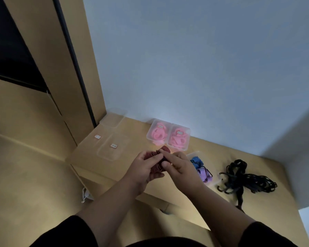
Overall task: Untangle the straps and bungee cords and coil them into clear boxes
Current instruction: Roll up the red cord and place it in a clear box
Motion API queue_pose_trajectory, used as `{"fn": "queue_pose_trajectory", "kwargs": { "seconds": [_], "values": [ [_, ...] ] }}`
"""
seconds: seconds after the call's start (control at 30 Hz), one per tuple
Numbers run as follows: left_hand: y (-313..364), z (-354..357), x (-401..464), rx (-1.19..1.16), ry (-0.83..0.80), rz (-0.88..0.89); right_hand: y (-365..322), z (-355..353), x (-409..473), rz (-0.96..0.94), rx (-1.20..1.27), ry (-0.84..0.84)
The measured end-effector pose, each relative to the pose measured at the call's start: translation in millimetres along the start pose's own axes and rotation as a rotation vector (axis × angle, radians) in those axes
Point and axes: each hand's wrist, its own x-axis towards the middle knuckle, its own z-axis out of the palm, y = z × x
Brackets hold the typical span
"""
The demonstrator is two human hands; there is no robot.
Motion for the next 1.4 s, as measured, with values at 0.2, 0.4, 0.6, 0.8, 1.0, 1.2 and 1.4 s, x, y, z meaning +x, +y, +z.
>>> {"fn": "queue_pose_trajectory", "kwargs": {
  "seconds": [0.2,0.4,0.6,0.8,1.0,1.2,1.4],
  "values": [
    [-38,34,22,0.193,-0.082,-0.111,48,-35,-22,0.246,0.143,0.059],
    [-63,83,52,0.329,-0.170,-0.201,89,-88,-24,0.286,0.195,-0.014],
    [-81,120,85,0.231,-0.164,-0.301,137,-116,-21,0.604,0.532,-0.052],
    [-94,144,111,0.222,-0.175,-0.262,168,-135,-5,0.597,0.501,-0.038],
    [-117,149,127,0.421,-0.141,-0.170,194,-141,-2,0.606,0.396,-0.050],
    [-130,148,137,0.797,-0.110,-0.084,218,-145,10,0.615,0.183,-0.276],
    [-127,152,152,1.343,-0.306,0.049,232,-139,18,0.417,-0.282,-0.559]
  ]
}}
